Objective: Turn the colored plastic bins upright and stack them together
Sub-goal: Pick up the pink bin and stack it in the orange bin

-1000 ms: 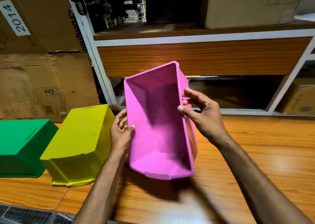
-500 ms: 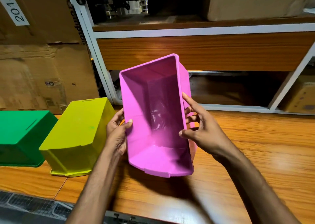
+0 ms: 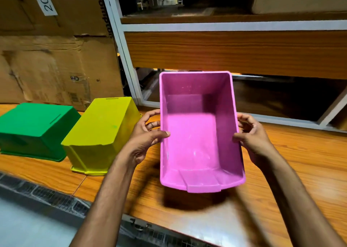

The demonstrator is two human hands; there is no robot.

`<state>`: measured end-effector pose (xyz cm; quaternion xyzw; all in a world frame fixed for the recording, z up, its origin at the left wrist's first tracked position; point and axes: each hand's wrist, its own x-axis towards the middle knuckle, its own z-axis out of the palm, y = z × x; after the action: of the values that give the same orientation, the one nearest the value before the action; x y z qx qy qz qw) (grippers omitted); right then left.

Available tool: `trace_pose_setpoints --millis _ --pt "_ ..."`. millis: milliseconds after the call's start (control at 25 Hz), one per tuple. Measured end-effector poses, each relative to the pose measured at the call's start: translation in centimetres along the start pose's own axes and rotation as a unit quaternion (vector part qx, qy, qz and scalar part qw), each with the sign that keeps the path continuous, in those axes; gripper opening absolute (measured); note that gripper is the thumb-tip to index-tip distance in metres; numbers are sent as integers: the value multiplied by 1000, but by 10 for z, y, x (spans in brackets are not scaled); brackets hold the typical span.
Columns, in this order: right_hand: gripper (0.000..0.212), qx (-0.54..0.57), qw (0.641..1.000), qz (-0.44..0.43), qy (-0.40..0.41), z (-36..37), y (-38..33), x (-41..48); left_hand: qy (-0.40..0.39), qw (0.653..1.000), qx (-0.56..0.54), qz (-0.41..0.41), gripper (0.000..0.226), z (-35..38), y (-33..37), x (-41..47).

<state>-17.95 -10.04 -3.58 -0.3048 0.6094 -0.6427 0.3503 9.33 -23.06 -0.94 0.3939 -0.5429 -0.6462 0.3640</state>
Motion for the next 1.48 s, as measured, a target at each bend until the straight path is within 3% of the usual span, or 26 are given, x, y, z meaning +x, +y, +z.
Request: trace_pose_setpoints --millis 320,480,640,920,1160,1480 --pt "74 -25 999 27 -2 -7 26 9 41 994 49 91 63 35 18 -11" --pt "74 -44 999 -7 -13 -12 14 -4 90 990 54 94 58 38 10 -20" --pt "82 -81 995 -56 -21 -23 6 -43 90 988 67 108 57 33 -9 -35" --pt "49 -77 988 -72 109 -35 -2 -109 37 985 119 117 55 45 -32 -74" --pt "52 -123 972 -84 184 -47 -1 -187 25 988 99 119 49 57 -48 -120" --pt "50 -160 924 -65 341 -116 2 -326 -153 979 83 106 51 131 -67 -192"
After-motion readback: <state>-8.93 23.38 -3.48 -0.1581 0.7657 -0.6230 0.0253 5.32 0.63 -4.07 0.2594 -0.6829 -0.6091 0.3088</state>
